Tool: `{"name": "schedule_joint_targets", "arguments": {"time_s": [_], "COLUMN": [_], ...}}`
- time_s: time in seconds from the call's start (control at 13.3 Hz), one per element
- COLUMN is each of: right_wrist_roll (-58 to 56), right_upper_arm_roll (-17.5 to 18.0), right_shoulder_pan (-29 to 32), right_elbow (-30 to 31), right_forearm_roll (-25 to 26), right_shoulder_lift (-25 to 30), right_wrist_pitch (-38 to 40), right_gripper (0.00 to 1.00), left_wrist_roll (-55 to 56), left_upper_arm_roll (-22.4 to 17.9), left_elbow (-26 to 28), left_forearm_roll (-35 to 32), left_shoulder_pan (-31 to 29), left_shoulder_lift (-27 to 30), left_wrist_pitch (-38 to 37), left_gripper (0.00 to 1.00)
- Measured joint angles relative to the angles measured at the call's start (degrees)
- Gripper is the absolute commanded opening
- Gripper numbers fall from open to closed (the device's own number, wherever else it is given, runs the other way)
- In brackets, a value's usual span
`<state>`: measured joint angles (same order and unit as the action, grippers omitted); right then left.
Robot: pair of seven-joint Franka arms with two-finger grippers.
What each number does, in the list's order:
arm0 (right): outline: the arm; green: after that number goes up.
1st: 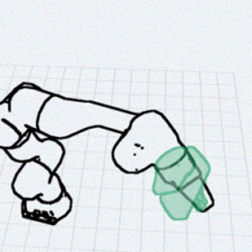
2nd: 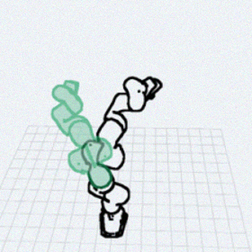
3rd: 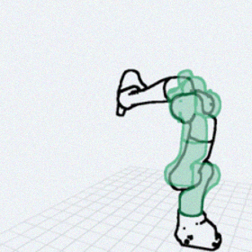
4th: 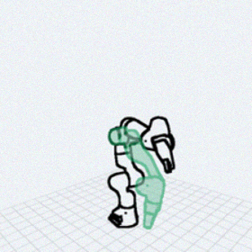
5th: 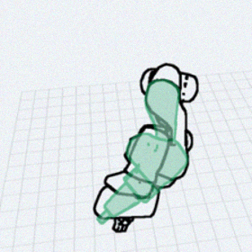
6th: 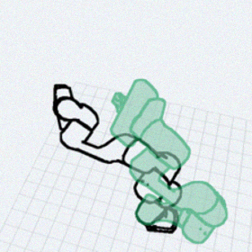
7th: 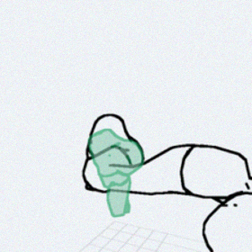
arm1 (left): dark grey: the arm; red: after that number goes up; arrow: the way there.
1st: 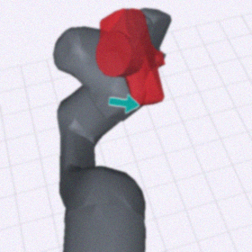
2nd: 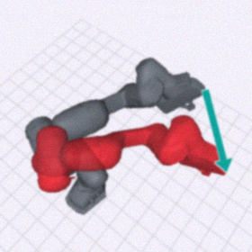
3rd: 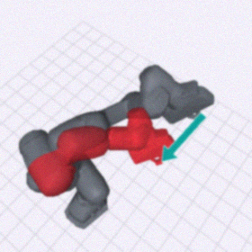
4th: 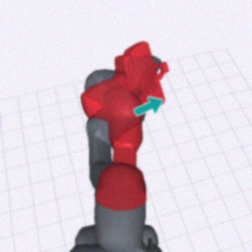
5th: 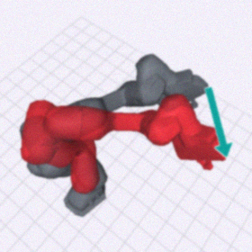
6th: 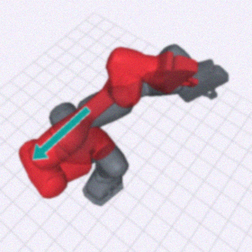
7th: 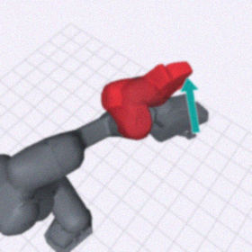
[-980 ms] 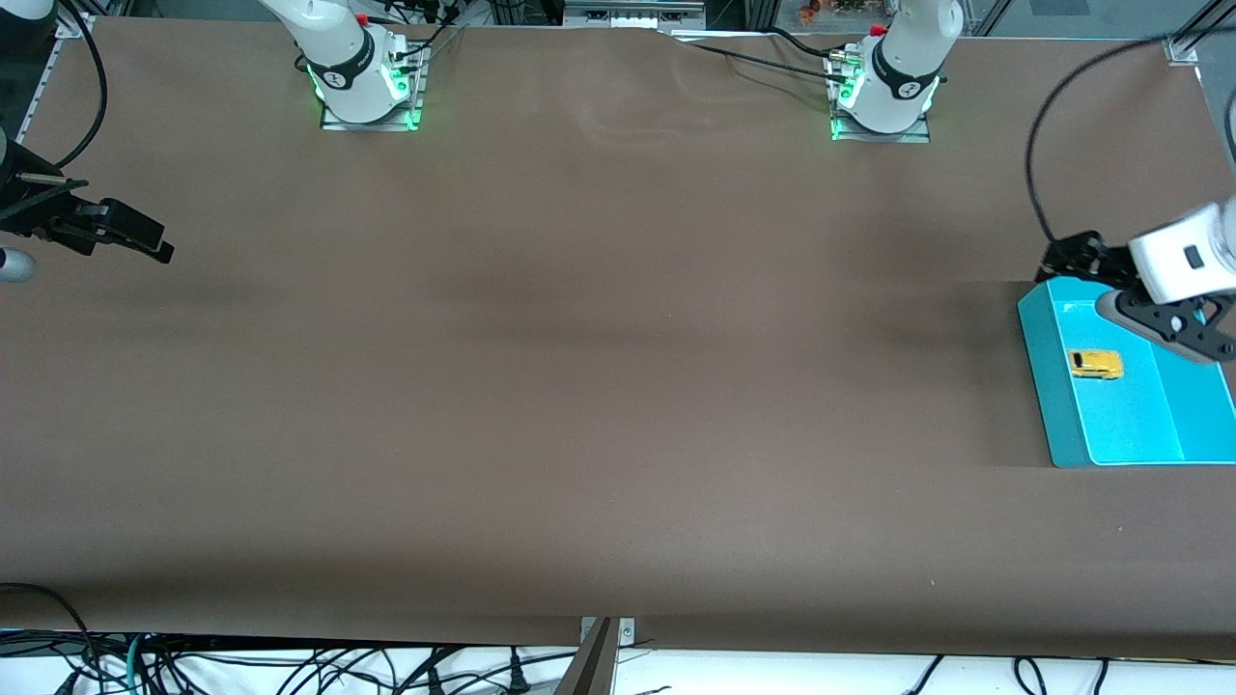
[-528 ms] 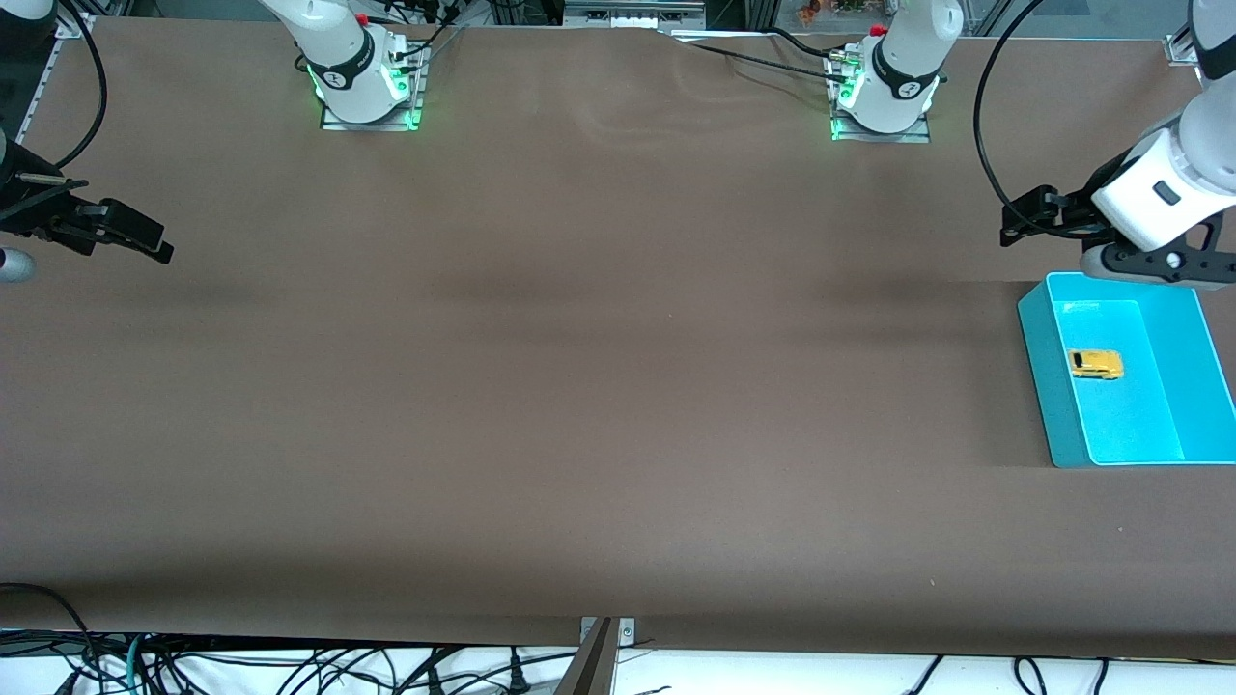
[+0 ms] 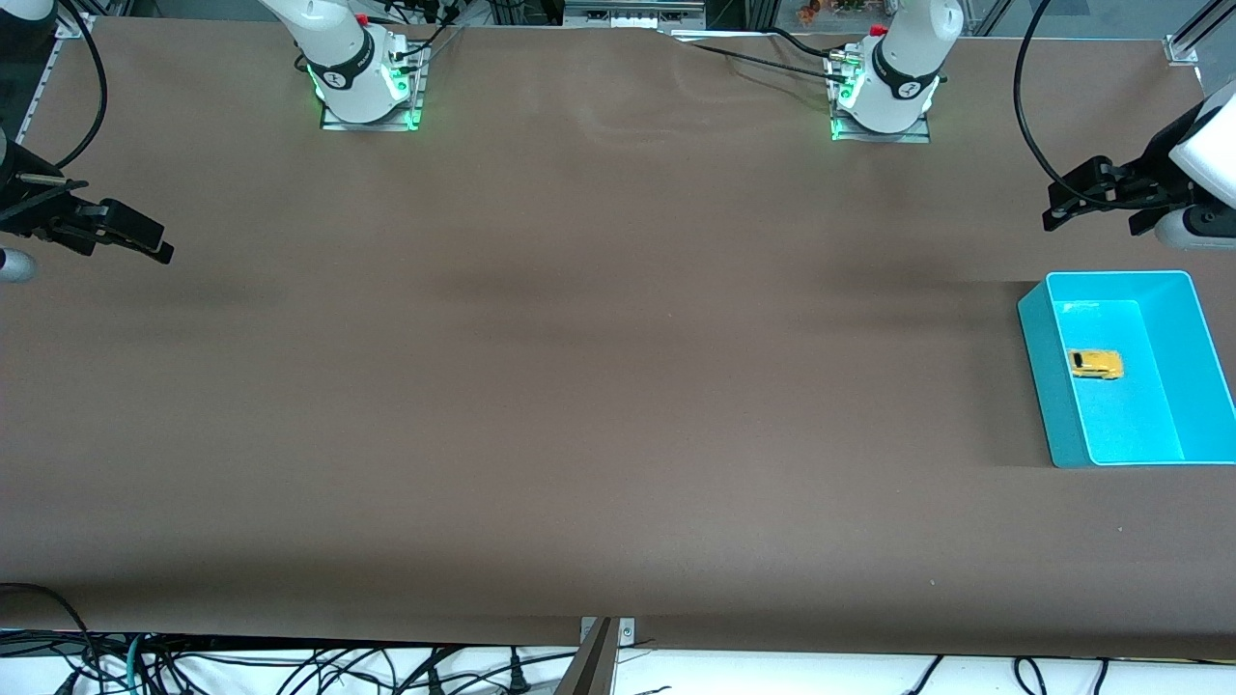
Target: Wind and store yellow beetle car
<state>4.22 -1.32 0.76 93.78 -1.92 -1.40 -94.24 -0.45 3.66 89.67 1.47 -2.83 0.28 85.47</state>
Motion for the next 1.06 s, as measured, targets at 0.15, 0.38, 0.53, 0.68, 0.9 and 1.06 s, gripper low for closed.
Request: {"name": "schedule_joint_targets", "arguments": {"time_s": [0.15,0.38,0.53,0.68,0.9,1.06], "right_wrist_roll": [0.0,0.0,0.0,0.0,0.0,0.0], "right_upper_arm_roll": [0.0,0.0,0.0,0.0,0.0,0.0], "right_shoulder_pan": [0.0,0.0,0.0,0.0,0.0,0.0], "right_elbow": [0.0,0.0,0.0,0.0,0.0,0.0], "right_forearm_roll": [0.0,0.0,0.0,0.0,0.0,0.0], "right_shoulder_lift": [0.0,0.0,0.0,0.0,0.0,0.0], "right_wrist_pitch": [0.0,0.0,0.0,0.0,0.0,0.0], "right_gripper": [1.0,1.0,1.0,1.0,1.0,1.0], "left_wrist_roll": [0.0,0.0,0.0,0.0,0.0,0.0], "left_upper_arm_roll": [-0.1,-0.3,-0.3,-0.3,-0.2,-0.2], "left_elbow": [0.1,0.1,0.1,0.1,0.1,0.1], "left_forearm_roll": [0.0,0.0,0.1,0.1,0.2,0.2], "left_shoulder_pan": [0.0,0.0,0.0,0.1,0.2,0.2], "left_shoulder_lift": [-0.3,-0.5,-0.7,-0.7,-0.7,-0.7], "left_wrist_pitch": [0.0,0.0,0.0,0.0,0.0,0.0], "left_gripper": [1.0,1.0,1.0,1.0,1.0,1.0]}}
